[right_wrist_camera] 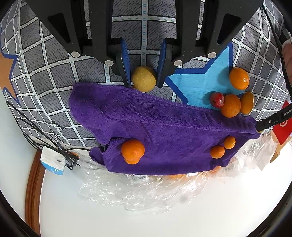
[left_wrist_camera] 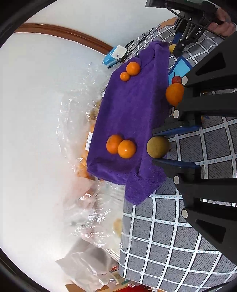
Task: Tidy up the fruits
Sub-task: 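Carry the kiwi and the yellow fruit up over the purple towel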
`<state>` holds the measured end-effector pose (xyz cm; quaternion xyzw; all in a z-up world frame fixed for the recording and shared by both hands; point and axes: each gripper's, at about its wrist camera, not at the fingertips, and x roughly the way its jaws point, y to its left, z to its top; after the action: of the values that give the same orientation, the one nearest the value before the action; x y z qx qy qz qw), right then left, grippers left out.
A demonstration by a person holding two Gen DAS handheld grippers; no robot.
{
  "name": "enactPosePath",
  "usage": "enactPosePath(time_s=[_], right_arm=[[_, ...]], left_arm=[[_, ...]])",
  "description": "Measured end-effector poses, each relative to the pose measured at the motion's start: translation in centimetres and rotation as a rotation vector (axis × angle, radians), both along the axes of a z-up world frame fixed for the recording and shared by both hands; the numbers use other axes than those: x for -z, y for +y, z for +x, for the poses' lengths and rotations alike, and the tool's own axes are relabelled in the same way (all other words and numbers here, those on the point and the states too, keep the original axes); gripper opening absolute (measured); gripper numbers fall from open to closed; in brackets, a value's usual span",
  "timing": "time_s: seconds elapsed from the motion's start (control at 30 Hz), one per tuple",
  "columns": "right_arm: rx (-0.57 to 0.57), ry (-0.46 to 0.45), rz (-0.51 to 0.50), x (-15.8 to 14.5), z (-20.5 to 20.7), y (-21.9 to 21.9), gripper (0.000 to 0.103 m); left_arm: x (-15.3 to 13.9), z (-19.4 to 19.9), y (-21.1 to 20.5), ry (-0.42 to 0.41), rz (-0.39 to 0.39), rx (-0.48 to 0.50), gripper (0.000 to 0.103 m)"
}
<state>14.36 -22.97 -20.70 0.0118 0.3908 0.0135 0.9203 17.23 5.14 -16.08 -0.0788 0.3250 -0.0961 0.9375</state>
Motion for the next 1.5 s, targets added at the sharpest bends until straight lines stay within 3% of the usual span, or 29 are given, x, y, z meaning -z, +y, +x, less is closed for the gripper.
enactPosePath(time_s=[1.07, 1.5], right_arm=[[0.039, -0.071, 0.103, -1.1, -0.9, -1.8, 0.028], [0.058, -0.086, 0.061, -1.9, -1.2, -1.6, 0.028]], left_arm=[[-0.8, -0.3, 1.9, -0.042, -0.081, -0.074, 0.024], [-1.2, -0.6, 2.0, -0.057, -0.095, -0.072, 0.024]])
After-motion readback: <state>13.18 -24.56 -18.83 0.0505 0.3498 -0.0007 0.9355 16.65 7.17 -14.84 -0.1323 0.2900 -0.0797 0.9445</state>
